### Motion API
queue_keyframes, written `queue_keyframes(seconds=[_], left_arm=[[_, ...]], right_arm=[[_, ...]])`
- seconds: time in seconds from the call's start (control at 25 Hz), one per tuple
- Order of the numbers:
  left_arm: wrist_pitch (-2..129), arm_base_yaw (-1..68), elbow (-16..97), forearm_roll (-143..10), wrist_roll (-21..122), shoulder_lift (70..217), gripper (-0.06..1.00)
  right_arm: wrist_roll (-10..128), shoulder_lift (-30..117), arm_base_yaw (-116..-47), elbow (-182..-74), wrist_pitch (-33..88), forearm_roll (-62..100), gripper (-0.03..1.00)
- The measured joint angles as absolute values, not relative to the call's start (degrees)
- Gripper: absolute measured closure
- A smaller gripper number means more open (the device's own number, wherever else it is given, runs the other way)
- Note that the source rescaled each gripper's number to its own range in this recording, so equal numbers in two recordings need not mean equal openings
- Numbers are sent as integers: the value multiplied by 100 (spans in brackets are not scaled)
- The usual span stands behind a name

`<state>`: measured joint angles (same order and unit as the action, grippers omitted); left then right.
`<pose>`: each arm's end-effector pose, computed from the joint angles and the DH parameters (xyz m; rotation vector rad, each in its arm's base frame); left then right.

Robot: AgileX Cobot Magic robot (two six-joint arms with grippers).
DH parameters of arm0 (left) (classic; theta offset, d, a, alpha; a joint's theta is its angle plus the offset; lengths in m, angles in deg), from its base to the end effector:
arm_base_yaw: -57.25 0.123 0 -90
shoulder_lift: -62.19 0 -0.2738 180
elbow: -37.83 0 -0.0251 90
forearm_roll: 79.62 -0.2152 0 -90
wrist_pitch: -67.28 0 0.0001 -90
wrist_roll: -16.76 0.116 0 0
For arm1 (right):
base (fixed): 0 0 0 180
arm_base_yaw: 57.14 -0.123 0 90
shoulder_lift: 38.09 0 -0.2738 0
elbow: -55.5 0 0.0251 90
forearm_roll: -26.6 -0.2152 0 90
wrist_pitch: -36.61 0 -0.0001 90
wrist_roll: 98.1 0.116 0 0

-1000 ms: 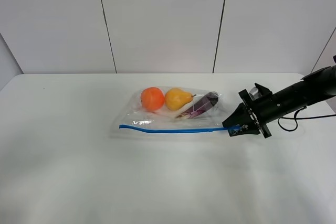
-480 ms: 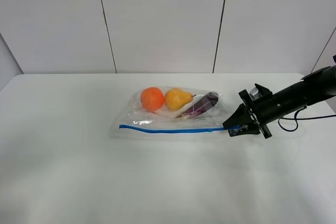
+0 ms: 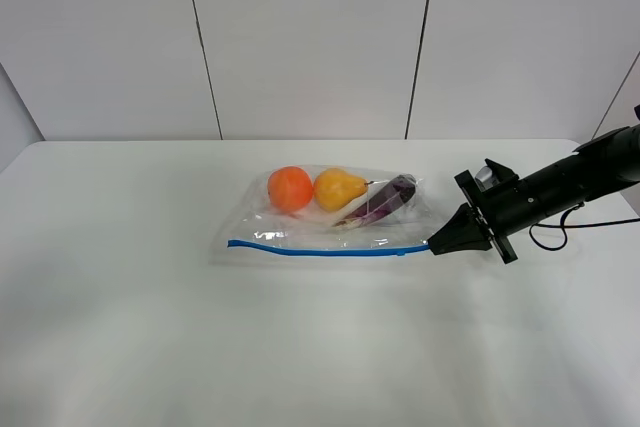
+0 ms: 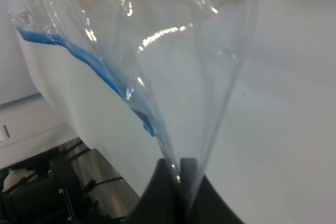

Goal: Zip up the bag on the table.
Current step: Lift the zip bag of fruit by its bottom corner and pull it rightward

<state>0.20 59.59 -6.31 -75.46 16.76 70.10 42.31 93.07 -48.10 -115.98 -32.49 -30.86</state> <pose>-0.0155 -0.0084 0.2565 -0.0310 2.0774 -0.0618 0.3312 0.0398 0.1121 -0.1354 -2.7397 -1.3730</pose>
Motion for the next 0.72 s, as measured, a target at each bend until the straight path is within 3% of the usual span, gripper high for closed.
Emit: queue_keyframes(seconds=[0.72], left_arm=[[20,5959,-631,-7546,1676,7010,3]], right_arm=[[4136,8899,-5099,-11615,-3260,-3846,97]])
